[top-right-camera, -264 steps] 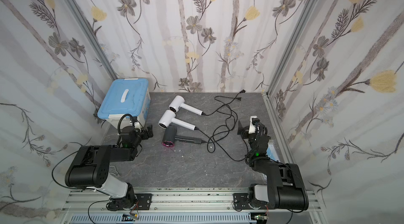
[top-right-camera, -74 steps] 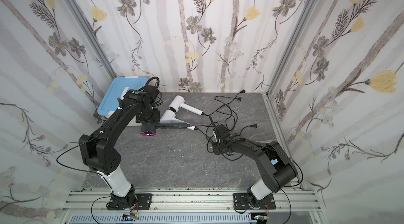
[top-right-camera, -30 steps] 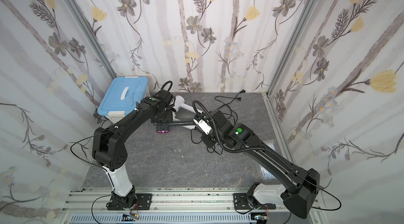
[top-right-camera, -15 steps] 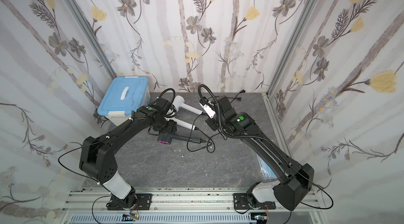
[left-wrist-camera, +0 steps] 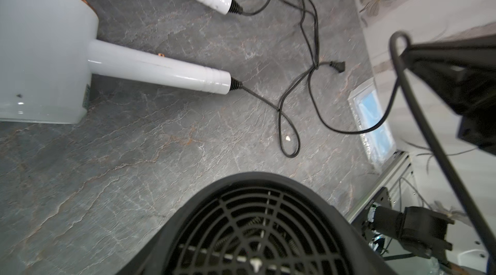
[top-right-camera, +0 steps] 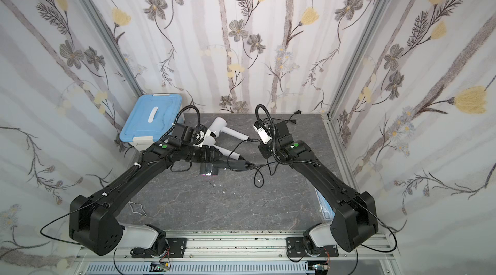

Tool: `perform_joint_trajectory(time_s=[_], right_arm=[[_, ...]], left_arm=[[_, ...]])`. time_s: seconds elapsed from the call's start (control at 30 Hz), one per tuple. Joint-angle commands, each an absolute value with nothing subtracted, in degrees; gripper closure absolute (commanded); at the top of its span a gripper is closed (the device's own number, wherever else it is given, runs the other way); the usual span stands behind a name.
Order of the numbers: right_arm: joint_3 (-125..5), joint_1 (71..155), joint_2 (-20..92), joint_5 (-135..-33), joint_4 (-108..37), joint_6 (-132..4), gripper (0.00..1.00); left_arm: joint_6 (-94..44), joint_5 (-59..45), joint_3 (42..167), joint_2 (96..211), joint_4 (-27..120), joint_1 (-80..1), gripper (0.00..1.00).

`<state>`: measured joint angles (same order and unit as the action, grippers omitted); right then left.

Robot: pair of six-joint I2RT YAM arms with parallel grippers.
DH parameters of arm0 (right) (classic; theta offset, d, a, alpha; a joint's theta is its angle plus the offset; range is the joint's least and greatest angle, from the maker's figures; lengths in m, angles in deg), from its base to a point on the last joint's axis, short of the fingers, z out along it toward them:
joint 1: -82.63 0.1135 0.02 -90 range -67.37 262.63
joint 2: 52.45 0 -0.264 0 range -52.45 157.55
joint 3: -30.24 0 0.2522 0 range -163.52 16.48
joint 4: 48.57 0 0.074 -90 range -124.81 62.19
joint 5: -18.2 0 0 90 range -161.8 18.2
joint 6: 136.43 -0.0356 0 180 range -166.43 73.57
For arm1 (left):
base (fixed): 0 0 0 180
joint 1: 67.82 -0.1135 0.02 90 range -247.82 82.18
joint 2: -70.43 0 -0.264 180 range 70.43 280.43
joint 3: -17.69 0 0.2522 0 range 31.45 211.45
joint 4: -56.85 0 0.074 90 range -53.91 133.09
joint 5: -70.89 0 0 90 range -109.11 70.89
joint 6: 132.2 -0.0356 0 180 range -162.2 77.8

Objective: Wrap the cord around the hair dryer
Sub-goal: Wrap the power cord around the hair dryer.

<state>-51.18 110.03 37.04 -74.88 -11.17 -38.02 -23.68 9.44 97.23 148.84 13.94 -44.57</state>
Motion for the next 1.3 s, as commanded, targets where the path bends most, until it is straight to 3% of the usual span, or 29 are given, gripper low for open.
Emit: perform_joint_trajectory(time_s=[0.0, 0.73, 0.93, 1.27], right_arm=[[-48.31, 109.8, 35.95, -77.42, -18.02, -41.08, 1.0], [-27.77, 109.72, 29.05, -78.48, -24.88, -50.73, 1.0], [-24.47, 109.8, 26.62, -78.31, -23.1, -51.25, 1.0], [-31.02, 116.81, 25.02, -76.0, -14.99, -50.02, 1.0]], left_arm=[[-15.73, 13.57, 95.86, 146.63, 25.32, -46.24, 1.0], [4.69, -7.49, 92.89, 145.53, 29.94, -56.49, 1.0], [7.24, -18.01, 93.59, 146.4, 26.14, -57.79, 1.0], [7.41, -30.83, 96.46, 151.29, 21.55, -54.95, 1.0]])
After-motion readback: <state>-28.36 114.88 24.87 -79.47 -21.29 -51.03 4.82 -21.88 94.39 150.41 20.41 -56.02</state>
